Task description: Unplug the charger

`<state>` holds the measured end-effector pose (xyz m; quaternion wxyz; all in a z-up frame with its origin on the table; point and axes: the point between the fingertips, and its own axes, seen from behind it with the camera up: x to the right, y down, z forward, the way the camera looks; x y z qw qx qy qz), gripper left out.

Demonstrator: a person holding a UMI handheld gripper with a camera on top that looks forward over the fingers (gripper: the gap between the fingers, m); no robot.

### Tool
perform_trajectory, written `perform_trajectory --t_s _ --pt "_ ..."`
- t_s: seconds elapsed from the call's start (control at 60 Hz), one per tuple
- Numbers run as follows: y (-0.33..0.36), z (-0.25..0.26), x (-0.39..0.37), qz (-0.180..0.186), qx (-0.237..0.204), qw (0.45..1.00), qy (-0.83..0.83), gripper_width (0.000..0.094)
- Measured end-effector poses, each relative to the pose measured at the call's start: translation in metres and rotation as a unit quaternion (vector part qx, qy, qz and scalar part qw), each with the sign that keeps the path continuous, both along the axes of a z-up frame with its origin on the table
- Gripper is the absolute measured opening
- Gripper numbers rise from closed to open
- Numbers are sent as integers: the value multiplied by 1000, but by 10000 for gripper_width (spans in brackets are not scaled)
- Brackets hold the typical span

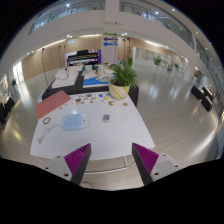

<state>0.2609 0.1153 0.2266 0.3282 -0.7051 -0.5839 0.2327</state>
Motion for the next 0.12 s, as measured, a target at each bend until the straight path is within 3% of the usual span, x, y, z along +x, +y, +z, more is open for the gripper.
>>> perform_trajectory --t_s 0.117 --pt "-1 -7 8 16 -3 1000 -10 851"
